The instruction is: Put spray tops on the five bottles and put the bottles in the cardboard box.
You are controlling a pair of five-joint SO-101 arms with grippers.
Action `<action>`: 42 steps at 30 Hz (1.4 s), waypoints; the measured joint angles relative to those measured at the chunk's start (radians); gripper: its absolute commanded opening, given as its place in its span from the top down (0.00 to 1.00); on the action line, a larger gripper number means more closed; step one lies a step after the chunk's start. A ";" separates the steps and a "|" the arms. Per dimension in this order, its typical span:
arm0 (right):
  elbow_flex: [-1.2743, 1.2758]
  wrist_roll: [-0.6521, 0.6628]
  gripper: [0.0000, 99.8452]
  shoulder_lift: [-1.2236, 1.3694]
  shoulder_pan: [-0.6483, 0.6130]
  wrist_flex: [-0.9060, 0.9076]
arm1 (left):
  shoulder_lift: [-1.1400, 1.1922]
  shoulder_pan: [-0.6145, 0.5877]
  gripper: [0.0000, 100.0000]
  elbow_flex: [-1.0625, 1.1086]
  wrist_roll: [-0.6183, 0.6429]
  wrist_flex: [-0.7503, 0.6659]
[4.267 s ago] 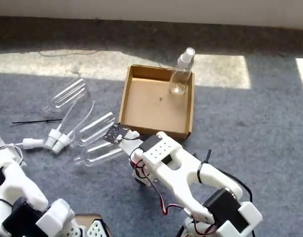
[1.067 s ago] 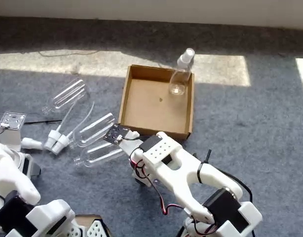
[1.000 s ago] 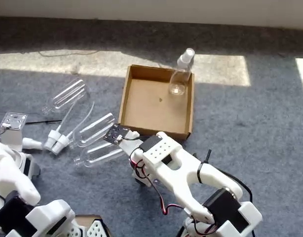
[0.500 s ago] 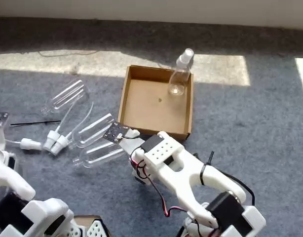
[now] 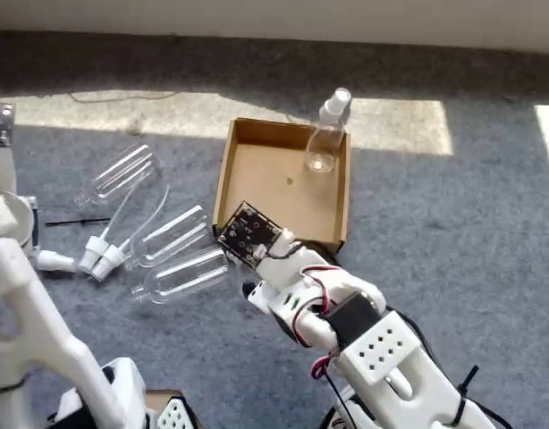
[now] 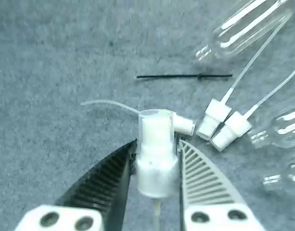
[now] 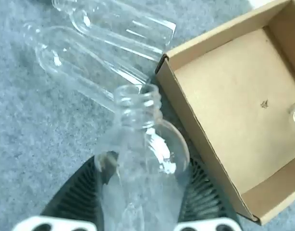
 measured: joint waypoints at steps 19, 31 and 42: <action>0.428 -0.127 0.99 -0.445 0.006 -0.470 | -0.330 0.809 0.98 0.009 0.551 -0.374; 0.624 -0.175 0.99 -0.717 0.009 -0.654 | -0.328 1.071 0.98 0.216 0.551 -0.878; 0.624 -0.175 0.99 -0.729 0.020 -0.647 | -0.354 1.099 0.98 0.230 0.551 -0.937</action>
